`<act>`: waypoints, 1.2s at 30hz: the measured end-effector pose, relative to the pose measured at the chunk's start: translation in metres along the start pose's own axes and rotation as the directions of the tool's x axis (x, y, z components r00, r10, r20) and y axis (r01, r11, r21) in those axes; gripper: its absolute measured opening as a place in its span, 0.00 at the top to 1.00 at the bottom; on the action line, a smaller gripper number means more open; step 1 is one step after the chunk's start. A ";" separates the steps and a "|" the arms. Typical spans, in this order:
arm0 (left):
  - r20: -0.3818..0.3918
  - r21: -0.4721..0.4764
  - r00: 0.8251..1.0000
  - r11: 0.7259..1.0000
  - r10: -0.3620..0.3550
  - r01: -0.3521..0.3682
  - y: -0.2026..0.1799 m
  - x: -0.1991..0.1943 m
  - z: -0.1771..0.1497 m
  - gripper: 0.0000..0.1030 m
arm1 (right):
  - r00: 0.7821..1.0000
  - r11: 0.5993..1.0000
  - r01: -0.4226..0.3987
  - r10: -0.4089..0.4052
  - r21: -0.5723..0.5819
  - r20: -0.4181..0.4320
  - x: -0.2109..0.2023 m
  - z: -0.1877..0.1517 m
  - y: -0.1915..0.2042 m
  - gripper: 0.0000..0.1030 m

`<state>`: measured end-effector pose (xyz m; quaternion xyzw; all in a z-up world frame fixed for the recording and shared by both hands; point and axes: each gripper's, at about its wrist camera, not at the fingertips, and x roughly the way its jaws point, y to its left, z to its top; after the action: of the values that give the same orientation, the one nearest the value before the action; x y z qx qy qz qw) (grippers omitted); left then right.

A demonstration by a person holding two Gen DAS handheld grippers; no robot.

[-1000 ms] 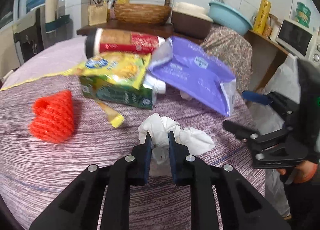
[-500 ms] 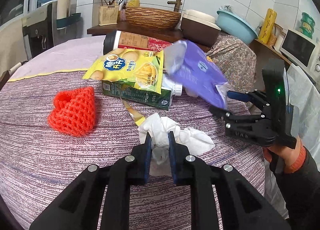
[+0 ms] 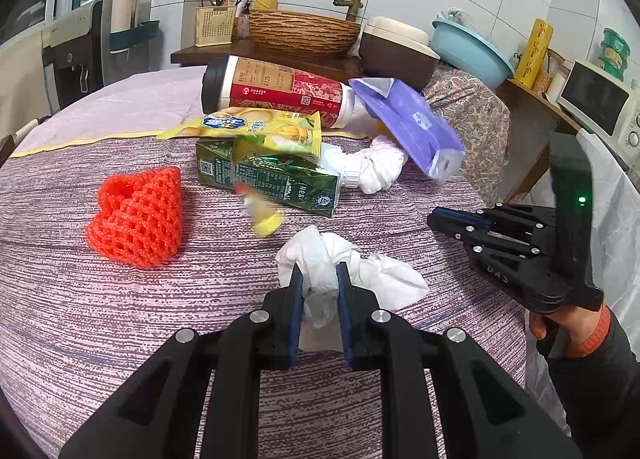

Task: Collect trash
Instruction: 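Grasp the purple wipes bag with the right tool while the left tool holds the tissue, then carry both items over the bin and open the right and left tools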

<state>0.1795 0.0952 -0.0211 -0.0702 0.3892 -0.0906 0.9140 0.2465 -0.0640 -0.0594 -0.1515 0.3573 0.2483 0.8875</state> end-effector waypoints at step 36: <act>0.005 0.034 1.000 0.999 -0.022 0.022 -0.015 0.000 0.003 0.84 | 0.989 0.886 -0.124 0.074 0.447 0.127 -0.001 0.011 -0.099 0.92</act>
<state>0.1799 0.0810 -0.0161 -0.0591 0.3845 -0.1071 0.9150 0.3068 -0.1418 -0.0418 0.0914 0.3649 0.2107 0.9023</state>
